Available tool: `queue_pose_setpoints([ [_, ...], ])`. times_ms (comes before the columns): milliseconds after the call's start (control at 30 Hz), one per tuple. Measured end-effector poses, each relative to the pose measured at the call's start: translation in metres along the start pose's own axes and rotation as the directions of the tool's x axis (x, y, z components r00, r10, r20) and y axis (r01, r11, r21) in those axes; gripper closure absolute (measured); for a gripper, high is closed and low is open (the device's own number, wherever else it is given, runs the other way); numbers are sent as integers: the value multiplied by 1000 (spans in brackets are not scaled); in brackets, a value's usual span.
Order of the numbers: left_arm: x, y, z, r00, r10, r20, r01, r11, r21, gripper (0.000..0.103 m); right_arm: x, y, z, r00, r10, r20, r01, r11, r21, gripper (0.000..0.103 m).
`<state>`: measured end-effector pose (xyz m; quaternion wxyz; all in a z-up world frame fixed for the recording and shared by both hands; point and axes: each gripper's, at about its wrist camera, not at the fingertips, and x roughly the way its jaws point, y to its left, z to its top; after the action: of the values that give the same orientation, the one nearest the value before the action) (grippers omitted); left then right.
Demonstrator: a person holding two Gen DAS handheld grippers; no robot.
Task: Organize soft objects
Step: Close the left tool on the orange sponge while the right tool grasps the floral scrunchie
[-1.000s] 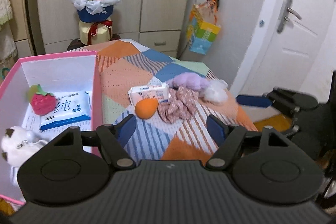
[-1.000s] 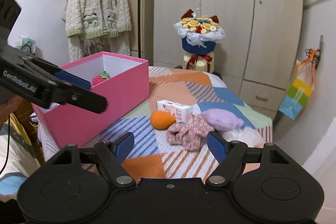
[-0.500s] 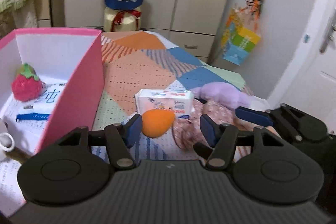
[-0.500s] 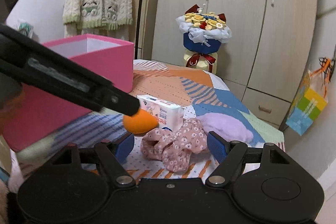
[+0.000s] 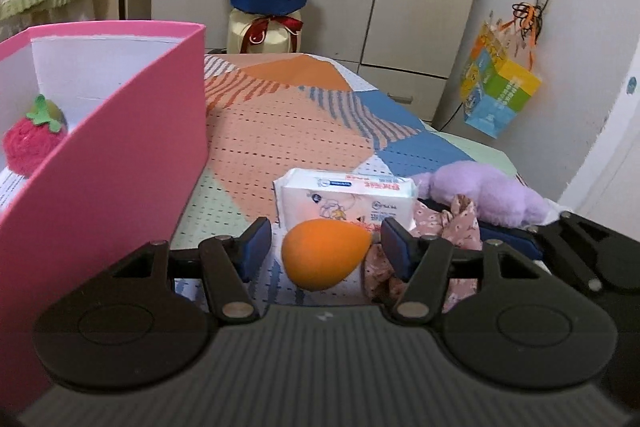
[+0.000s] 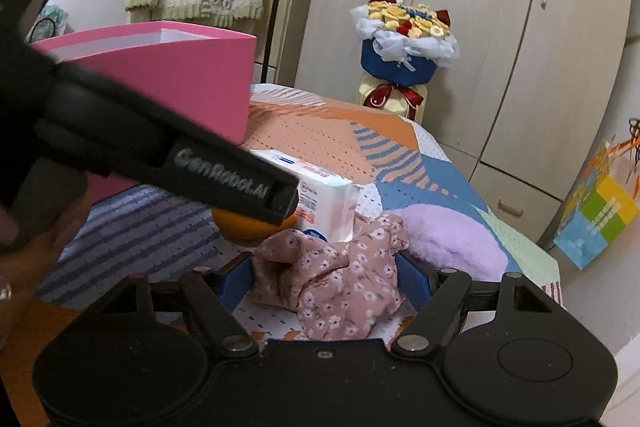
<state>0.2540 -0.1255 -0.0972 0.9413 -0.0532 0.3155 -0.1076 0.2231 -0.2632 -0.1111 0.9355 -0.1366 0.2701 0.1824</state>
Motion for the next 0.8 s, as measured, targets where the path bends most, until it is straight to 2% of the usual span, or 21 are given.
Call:
queue_pose_setpoints([
  [133,3,-2,-4,1000,11,5,-11,1000,2,46,9,-4,-1,1000,9,-25,-8,999,36,23],
  [267,7,1,-6,1000,11,-20,-11,1000,-21,55,10,-6,-2,999,18,-33,-16,999,51,23],
  [333,6,1,-7,1000,10,-14,-10,1000,-16,56,10,-9,-3,999,35,-36,-33,997,71,28],
  [400,5,0,-8,1000,9,-11,-9,1000,-8,56,9,-11,-3,997,69,-35,-65,992,104,41],
  [533,3,0,-8,1000,7,-8,-7,1000,-14,58,6,-6,-5,997,77,-32,-73,991,108,57],
  [600,2,1,-9,1000,1,-9,-1,1000,-21,58,4,-3,-7,996,84,-29,-80,990,114,71],
  [700,-3,2,-11,1000,3,-3,-3,1000,-25,58,-1,1,-9,996,79,-28,-75,988,132,83],
  [800,-9,3,-14,1000,-2,1,2,1000,-31,58,-8,7,-12,998,58,-22,-54,986,157,87],
])
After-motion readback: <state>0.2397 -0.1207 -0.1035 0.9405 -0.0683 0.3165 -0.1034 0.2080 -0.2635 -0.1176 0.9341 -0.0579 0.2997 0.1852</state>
